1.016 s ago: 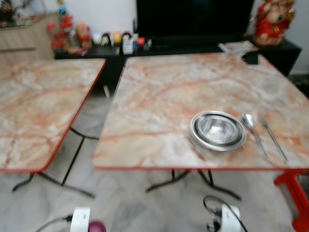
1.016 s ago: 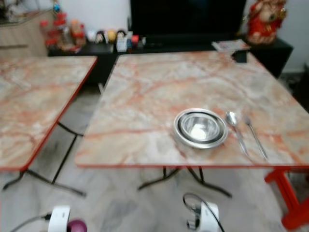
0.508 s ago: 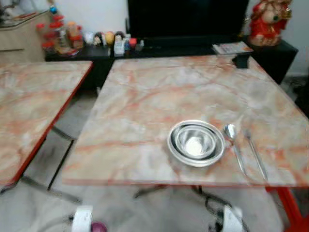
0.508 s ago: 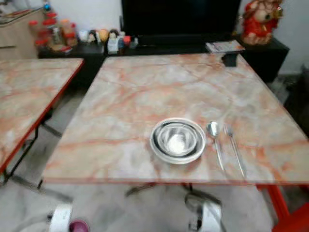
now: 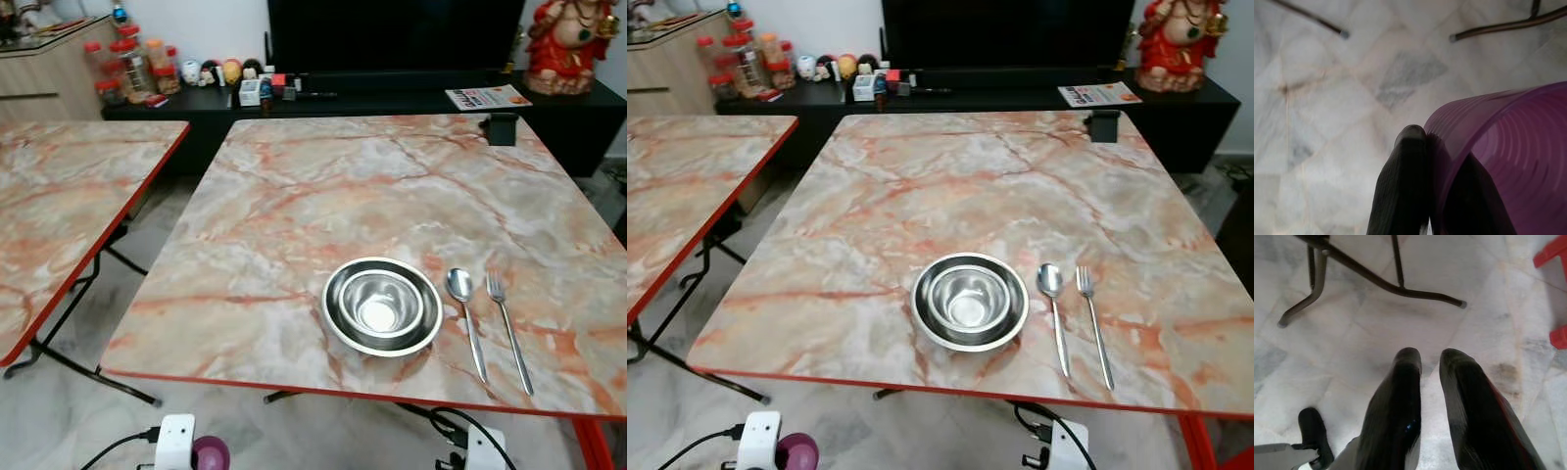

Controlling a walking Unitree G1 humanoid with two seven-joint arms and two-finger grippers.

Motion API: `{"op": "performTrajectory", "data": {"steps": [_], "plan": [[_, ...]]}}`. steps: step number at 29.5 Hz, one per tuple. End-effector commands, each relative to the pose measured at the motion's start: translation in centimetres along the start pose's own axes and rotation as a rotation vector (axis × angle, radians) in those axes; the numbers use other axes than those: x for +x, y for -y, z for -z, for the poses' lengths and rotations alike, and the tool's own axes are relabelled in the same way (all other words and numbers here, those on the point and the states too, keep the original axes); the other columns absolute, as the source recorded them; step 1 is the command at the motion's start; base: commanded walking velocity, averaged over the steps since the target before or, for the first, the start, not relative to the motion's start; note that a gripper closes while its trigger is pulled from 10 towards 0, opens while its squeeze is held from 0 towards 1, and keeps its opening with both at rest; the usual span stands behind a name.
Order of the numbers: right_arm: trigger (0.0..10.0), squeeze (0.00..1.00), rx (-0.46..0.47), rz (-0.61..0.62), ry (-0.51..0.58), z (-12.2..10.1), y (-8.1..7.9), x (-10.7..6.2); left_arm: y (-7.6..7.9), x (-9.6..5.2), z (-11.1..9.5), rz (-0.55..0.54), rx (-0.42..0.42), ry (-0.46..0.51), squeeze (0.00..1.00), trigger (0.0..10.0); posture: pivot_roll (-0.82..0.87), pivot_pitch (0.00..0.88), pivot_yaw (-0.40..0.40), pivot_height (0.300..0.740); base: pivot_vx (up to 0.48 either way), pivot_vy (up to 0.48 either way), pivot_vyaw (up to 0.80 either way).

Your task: Setting the table

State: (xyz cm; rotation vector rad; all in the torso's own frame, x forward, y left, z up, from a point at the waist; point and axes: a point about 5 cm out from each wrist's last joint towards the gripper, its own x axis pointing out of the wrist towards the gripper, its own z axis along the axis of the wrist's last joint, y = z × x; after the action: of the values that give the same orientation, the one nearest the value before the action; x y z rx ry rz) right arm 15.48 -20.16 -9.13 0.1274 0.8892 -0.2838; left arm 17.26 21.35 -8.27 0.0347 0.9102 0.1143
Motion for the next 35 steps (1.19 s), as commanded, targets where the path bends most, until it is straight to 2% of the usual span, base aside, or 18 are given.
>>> {"op": "performTrajectory", "data": {"steps": [1, 11, 35], "plan": [[10.0, 0.00, 0.012, -0.016, 0.006, -0.13, -0.61, 0.04, -0.48, -0.04, 0.11, -0.011, -0.006, -0.007, 0.00, 10.0, -0.03, 0.000, 0.043, 0.740, 0.000, 0.000, 0.00], [10.0, 0.00, -0.009, -0.025, 0.007, -0.05, -0.71, 0.00, -0.50, -0.08, 0.11, -0.008, -0.016, 0.004, 0.00, 10.0, -0.03, 0.000, 0.043, 0.740, 0.000, 0.000, 0.00], [10.0, 0.00, 0.013, -0.004, -0.004, 0.24, -0.46, -0.06, -0.74, -0.18, 0.49, 0.007, -0.013, -0.013, 0.00, 10.0, -0.03, 0.000, 0.049, 0.740, -0.048, 0.000, 0.00]]}}
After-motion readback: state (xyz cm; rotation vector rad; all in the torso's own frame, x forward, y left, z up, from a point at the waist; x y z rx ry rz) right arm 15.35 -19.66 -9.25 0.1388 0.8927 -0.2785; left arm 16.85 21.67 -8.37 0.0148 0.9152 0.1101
